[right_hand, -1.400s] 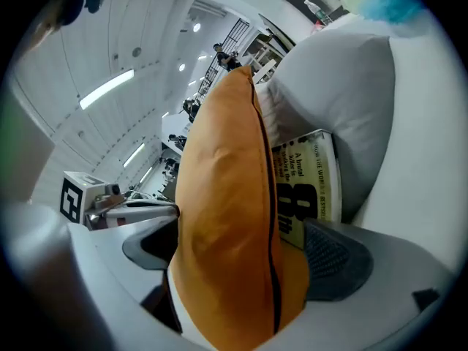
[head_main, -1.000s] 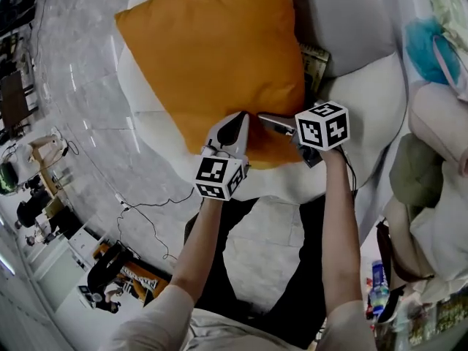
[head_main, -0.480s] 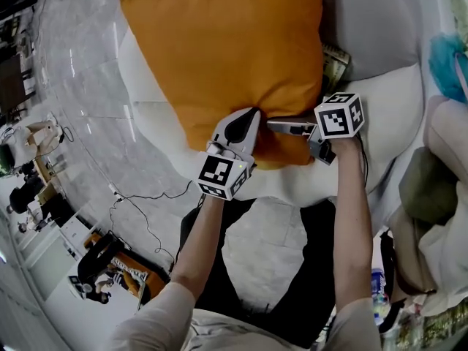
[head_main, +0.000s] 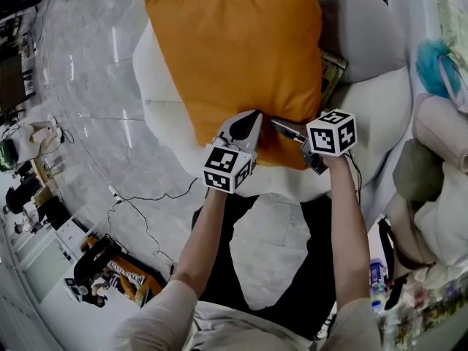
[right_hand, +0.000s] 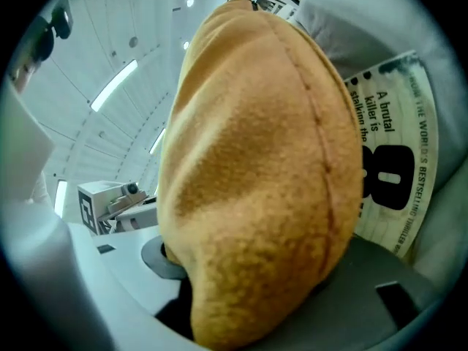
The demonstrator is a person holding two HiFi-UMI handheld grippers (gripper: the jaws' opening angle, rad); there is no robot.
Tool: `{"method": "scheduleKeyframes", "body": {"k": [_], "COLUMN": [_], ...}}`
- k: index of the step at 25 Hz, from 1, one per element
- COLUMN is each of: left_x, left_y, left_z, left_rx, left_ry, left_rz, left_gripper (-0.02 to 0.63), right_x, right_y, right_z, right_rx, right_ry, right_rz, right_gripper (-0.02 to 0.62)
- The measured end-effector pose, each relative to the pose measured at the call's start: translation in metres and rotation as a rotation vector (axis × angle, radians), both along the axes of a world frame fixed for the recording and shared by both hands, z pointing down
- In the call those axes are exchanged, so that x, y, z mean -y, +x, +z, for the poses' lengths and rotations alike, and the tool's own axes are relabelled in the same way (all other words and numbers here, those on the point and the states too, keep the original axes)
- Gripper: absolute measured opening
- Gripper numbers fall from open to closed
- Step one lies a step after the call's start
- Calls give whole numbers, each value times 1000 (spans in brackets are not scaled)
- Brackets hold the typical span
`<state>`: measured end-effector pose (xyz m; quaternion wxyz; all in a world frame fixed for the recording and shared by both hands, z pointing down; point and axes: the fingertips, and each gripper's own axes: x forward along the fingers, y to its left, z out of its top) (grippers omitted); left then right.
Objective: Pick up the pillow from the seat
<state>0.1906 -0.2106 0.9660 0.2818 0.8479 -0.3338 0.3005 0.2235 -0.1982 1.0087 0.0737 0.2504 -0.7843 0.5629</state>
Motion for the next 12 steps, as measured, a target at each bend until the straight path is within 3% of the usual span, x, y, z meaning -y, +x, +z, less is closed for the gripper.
{"method": "scheduleKeyframes", "body": {"k": [5,12], "left_x": [-12,-3], "left_y": [-8,-47], "left_z": [-27,-84], "left_rx": [8,-22], "left_ry": [-18,-16], "left_rz": [18,-109], "left_gripper": [9,9], "right_x": [-14,-25], "right_y": [-7,-27], "right_z": [-34,-92], "right_rx": [-76,-193], "right_ry": [11,44], "right_rz": [36,60], "right_gripper": [278,250]}}
